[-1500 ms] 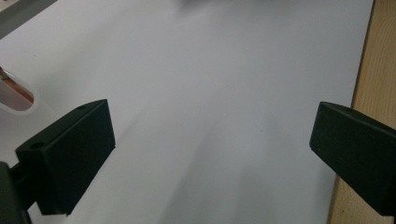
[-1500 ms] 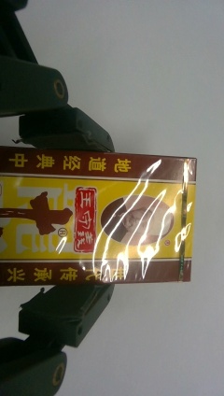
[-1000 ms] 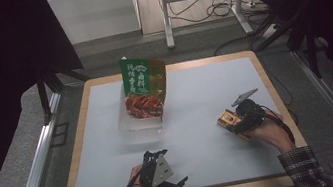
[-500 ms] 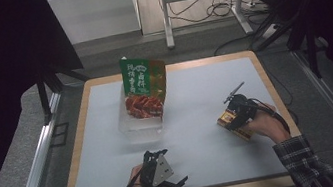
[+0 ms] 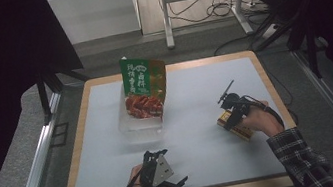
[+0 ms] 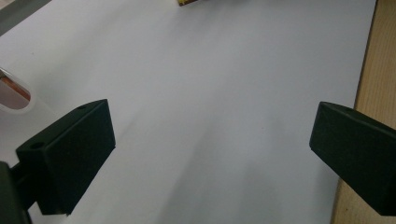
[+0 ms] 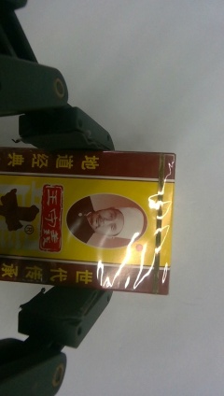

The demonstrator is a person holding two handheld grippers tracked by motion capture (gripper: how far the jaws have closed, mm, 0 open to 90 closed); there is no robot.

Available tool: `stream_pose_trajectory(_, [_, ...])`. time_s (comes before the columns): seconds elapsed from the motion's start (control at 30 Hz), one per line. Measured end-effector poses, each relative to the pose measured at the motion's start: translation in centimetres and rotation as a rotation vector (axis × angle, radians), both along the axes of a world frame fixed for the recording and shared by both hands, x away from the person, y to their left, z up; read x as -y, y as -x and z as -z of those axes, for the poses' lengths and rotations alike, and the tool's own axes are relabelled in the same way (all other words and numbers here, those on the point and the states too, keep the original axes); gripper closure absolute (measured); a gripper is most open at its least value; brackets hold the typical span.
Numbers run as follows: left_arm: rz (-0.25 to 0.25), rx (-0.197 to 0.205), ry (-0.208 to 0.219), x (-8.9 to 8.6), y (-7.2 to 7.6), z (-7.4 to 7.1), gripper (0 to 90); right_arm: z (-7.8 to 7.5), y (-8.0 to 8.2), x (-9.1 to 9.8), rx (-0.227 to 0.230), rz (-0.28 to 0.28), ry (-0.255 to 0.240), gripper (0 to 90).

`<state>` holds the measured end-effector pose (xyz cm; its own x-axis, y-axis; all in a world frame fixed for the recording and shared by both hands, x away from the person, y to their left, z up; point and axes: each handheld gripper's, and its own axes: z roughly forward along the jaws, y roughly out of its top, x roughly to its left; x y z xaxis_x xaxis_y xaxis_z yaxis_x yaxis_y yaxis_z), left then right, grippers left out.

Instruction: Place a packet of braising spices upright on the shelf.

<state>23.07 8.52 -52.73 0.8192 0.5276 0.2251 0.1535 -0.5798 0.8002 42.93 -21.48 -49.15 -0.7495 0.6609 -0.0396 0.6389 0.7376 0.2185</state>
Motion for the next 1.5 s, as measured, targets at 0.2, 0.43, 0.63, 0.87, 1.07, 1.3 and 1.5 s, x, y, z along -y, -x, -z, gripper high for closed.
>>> stream_pose_trajectory(0.2, [-0.003,0.004,0.004,0.0,0.0,0.0,0.0,-0.7,0.3,0.4,0.036,0.008,-0.031,31.8])
stream_pose_trajectory(0.43, [-0.006,0.009,0.009,-0.1,0.0,-0.1,0.0,-1.9,1.0,1.1,0.103,0.012,-0.1,31.9])
stream_pose_trajectory(0.63, [-0.007,0.009,0.013,-0.1,0.1,-0.2,0.0,-2.7,1.8,1.7,0.154,0.014,-0.161,32.0])
stream_pose_trajectory(0.87, [-0.007,0.01,0.013,-0.1,0.1,-0.2,0.0,-3.5,2.3,2.3,0.212,0.016,-0.237,32.0])
stream_pose_trajectory(1.07, [-0.013,0.009,0.015,-0.2,0.1,-0.2,0.0,-4.3,2.8,2.1,0.258,-0.001,-0.306,32.0])
stream_pose_trajectory(1.3, [-0.029,0.002,0.034,-0.6,0.0,-0.4,0.0,-5.0,3.0,1.3,0.3,-0.021,-0.371,32.0])
stream_pose_trajectory(1.5, [-0.036,-0.002,0.042,-0.9,0.0,-0.5,0.0,-5.0,2.9,1.0,0.312,-0.032,-0.429,32.0])
